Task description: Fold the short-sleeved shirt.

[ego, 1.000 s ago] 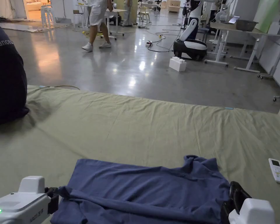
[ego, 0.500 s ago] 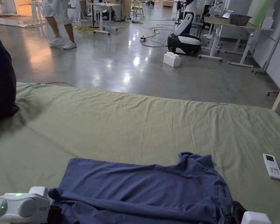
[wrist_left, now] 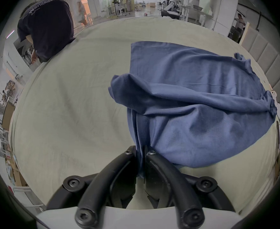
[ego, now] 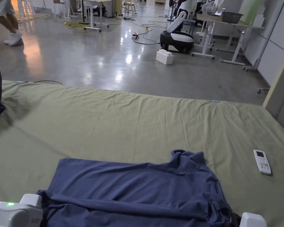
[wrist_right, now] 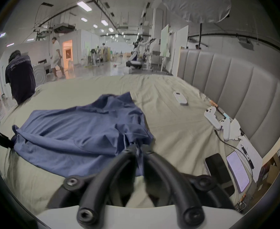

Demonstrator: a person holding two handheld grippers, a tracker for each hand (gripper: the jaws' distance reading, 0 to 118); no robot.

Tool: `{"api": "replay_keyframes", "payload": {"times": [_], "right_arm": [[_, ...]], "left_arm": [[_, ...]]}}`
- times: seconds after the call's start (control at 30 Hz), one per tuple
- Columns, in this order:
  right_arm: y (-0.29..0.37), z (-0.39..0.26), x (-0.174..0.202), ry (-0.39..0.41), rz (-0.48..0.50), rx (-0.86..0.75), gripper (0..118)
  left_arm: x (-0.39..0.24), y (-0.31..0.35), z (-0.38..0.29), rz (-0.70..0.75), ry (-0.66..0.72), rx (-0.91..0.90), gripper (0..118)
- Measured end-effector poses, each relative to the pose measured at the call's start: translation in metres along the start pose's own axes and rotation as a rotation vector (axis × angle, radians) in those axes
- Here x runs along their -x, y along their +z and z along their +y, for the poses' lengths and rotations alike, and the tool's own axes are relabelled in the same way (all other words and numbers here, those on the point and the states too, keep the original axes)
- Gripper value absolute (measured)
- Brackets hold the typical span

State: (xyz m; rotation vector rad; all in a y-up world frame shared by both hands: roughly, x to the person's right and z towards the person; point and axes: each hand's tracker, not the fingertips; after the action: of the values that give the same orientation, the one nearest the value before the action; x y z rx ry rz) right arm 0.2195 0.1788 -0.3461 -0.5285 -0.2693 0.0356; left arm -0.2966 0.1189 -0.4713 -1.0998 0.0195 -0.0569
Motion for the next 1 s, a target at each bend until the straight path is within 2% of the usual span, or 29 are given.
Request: {"api": "replay_keyframes", "payload": {"times": [0.03,0.07,0.1,0.17,0.23,0.33,0.43,0.57,0.67,0.7,0.73,0.8,1.0], "right_arm": [[-0.006,-0.001,-0.006,-0.009,0.004,0.032,47],[-0.011,0.000,-0.010,0.000,0.004,0.044,60],[-0.020,0.000,-0.014,0.015,0.025,0.090,66],[-0.036,0.003,-0.021,0.022,0.060,0.164,69],[-0.052,0.005,-0.025,0.007,0.085,0.218,77],[-0.077,0.004,-0.022,0.072,0.100,0.305,77],[-0.104,-0.002,-0.016,0.078,0.134,0.403,77],[-0.127,-0.019,-0.006,0.131,0.177,0.512,69],[-0.119,-0.018,0.001,0.133,0.141,0.473,42],[-0.117,-0.017,0.001,0.133,0.144,0.473,27],[-0.115,-0.016,0.002,0.132,0.151,0.470,22],[-0.112,-0.014,0.003,0.135,0.154,0.458,15],[-0.103,-0.005,0.001,0.090,0.171,0.438,13]], "left_arm": [[0.002,0.000,0.000,-0.009,0.015,-0.010,6],[0.005,0.003,0.000,-0.013,0.032,-0.021,6],[0.007,0.007,-0.001,-0.018,0.056,-0.039,6],[0.008,0.012,-0.004,-0.019,0.063,-0.058,6],[0.009,0.017,-0.005,-0.012,0.061,-0.085,6],[0.009,0.020,-0.008,-0.020,0.073,-0.103,6],[0.009,0.023,-0.010,-0.025,0.079,-0.117,6],[0.007,0.023,-0.012,-0.031,0.072,-0.136,5],[0.006,0.023,-0.013,-0.051,0.083,-0.129,5],[0.006,0.022,-0.014,-0.058,0.087,-0.131,5],[0.004,0.022,-0.014,-0.061,0.091,-0.131,5],[0.001,0.023,-0.014,-0.066,0.088,-0.134,5],[0.004,0.036,-0.007,-0.107,0.111,-0.167,5]]}}
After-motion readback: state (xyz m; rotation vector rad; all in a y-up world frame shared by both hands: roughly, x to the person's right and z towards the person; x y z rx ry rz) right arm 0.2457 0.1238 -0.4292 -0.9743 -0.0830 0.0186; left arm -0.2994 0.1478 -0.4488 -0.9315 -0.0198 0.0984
